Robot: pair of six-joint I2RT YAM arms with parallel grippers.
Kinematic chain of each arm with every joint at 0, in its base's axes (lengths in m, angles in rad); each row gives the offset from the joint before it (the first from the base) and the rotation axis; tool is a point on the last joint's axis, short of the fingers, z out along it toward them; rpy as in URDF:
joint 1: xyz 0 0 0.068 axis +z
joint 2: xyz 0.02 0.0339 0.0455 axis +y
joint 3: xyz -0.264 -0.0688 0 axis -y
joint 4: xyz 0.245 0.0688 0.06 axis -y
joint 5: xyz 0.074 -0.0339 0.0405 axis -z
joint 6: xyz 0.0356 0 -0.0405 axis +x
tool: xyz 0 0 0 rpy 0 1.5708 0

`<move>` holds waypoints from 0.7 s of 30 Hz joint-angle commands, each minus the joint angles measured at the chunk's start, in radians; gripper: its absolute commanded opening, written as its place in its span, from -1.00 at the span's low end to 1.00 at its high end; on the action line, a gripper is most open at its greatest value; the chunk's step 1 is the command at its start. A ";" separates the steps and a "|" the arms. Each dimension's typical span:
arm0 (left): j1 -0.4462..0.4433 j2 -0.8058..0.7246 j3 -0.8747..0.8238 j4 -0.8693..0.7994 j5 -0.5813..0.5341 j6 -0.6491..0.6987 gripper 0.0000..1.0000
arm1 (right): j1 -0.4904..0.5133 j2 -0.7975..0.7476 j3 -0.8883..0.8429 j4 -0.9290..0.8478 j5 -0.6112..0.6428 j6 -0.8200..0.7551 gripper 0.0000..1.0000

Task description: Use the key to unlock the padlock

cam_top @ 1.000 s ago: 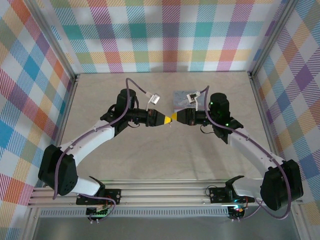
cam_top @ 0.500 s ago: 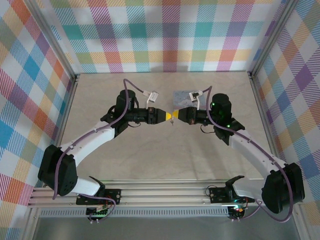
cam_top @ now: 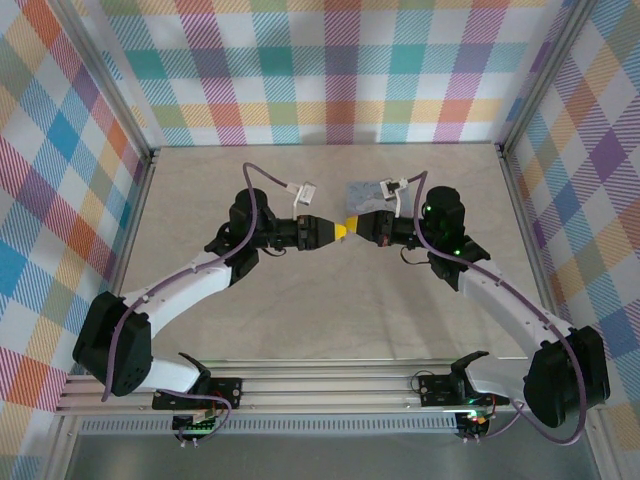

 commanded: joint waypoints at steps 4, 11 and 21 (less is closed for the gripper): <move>-0.012 -0.002 -0.020 0.050 0.016 -0.006 -0.48 | 0.004 -0.012 -0.016 0.045 0.005 0.009 -1.00; -0.012 -0.014 -0.020 0.017 0.013 0.017 -0.71 | 0.004 -0.014 -0.019 0.054 0.002 0.013 -1.00; -0.011 -0.012 -0.018 -0.016 -0.011 0.033 -1.00 | 0.004 -0.035 -0.036 0.060 0.025 0.013 -1.00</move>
